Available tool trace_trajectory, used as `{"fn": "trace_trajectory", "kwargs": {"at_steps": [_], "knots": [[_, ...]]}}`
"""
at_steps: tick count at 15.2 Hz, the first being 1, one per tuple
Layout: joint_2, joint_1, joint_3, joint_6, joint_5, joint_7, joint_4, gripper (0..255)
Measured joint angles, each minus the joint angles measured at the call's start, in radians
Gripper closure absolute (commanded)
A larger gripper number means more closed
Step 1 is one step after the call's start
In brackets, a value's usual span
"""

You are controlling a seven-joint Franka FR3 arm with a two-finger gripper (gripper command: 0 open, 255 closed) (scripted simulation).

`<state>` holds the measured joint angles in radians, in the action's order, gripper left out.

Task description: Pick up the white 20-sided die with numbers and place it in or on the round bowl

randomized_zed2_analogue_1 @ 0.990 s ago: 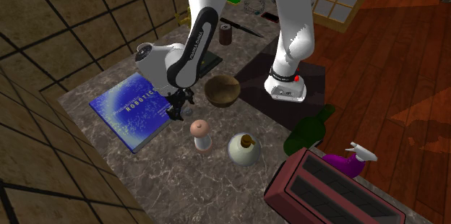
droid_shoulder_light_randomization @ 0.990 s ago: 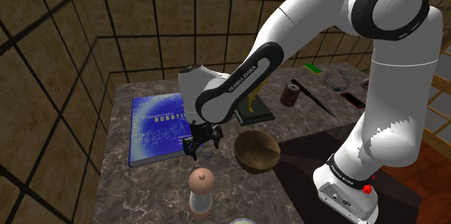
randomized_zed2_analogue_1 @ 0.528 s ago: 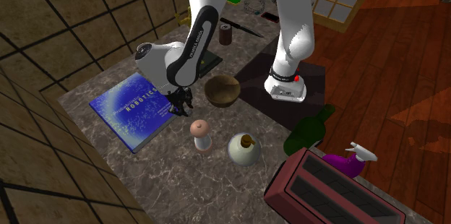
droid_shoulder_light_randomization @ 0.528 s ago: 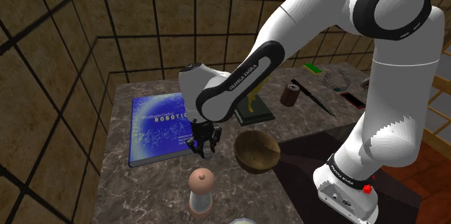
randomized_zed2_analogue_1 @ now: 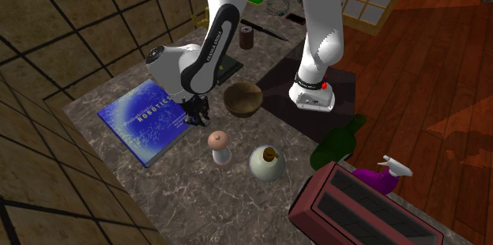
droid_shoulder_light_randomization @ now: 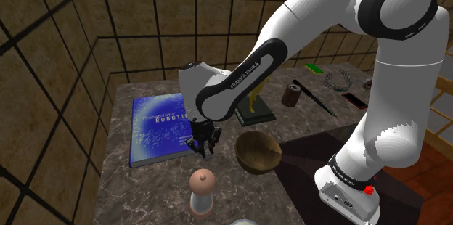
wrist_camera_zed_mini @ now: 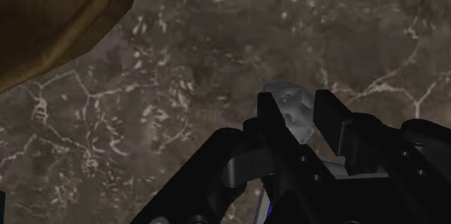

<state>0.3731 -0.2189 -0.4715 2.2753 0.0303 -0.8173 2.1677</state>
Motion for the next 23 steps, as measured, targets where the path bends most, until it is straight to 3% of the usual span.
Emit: {"fn": "trace_trajectory", "kwargs": {"at_steps": [5,6,8,10,12,17,23], "knots": [[-0.051,0.011,-0.017,-0.049,-0.028,0.013,-0.004,255],[-0.051,0.011,-0.017,-0.049,-0.028,0.013,-0.005,0],[-0.062,0.019,-0.02,-0.003,-0.02,0.044,0.031,0],[-0.069,0.036,-0.024,0.165,0.008,0.137,0.111,0],[-0.062,0.04,-0.021,0.241,0.025,0.165,0.144,0],[0.001,0.016,0.008,0.325,0.074,0.145,0.156,0],[0.015,0.009,0.015,0.34,0.084,0.137,0.157,0]]}}
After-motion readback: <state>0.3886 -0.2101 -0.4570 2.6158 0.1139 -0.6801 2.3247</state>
